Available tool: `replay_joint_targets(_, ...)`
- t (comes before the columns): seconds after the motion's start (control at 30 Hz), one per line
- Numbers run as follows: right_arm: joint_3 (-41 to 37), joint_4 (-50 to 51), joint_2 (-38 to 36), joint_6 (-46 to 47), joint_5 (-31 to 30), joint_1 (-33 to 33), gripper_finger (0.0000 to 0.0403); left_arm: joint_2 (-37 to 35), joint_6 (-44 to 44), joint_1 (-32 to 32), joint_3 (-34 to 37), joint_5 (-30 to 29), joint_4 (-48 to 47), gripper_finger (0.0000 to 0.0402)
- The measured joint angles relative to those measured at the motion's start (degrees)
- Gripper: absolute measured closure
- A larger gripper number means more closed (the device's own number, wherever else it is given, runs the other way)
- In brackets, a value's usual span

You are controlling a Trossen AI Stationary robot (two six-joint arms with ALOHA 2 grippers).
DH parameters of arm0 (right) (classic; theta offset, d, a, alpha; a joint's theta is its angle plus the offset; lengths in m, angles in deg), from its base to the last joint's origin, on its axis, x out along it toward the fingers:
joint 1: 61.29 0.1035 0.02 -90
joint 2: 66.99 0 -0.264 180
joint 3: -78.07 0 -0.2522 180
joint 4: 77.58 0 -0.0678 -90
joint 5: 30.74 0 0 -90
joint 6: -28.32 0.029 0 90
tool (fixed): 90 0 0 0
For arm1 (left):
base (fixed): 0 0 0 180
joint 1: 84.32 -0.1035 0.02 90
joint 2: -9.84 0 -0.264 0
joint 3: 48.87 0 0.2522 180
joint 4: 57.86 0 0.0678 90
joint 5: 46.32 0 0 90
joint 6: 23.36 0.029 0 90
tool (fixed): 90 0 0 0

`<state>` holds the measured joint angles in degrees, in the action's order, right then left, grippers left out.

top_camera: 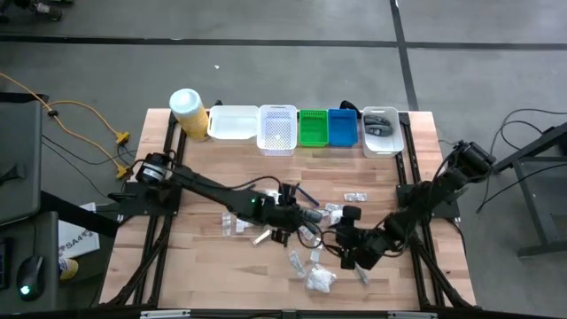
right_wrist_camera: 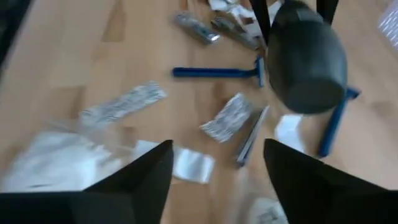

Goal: Pick & Place Travel size toiletries
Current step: Put the black deodorant into the right white bin

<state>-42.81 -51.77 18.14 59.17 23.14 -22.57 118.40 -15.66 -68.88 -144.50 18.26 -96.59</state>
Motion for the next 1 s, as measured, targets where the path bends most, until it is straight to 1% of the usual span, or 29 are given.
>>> replay_joint_targets(0.07, 0.0, 0.9, 0.0, -2.4, -1.6, -1.5, 0.0125, 0.0, 0.1, -0.6, 0.0, 0.0, -0.5, 0.0231)
replay_joint_targets(0.17, 0.0, 3.5, -0.1, -2.7, -5.2, -3.7, 0.0104, 0.0, 0.6, -1.0, 0.0, 0.1, -1.1, 0.0231)
replay_joint_targets(0.27, 0.0, 4.1, -0.1, -5.6, -8.4, -5.6, 0.0096, 0.0, 1.5, -0.9, 0.0, -2.3, -0.5, 0.0231)
replay_joint_targets(0.33, 0.0, 2.1, -0.1, -9.0, -8.8, -6.9, 0.0097, 0.0, 2.3, -0.9, 0.0, -3.6, -0.5, 0.0231)
replay_joint_targets(0.5, 0.0, -3.7, -0.1, -17.1, -5.8, -10.5, 0.0106, 0.0, 3.0, -0.9, 0.0, -5.2, -0.5, 0.0231)
replay_joint_targets(0.63, 0.0, -4.9, -0.1, -17.8, -4.4, -14.2, 0.0111, 0.0, 3.2, -1.0, 0.0, -5.7, 0.1, 0.0231)
replay_joint_targets(0.83, 0.0, -7.4, 0.9, -19.8, 3.0, -17.8, 0.012, 0.0, 4.0, -0.9, 0.0, -5.8, 1.4, 0.0231)
replay_joint_targets(1.0, 0.0, -10.4, 1.1, -21.6, 3.1, -18.1, 0.0146, -0.1, 4.1, -0.9, 0.0, -5.8, 1.5, 0.023)
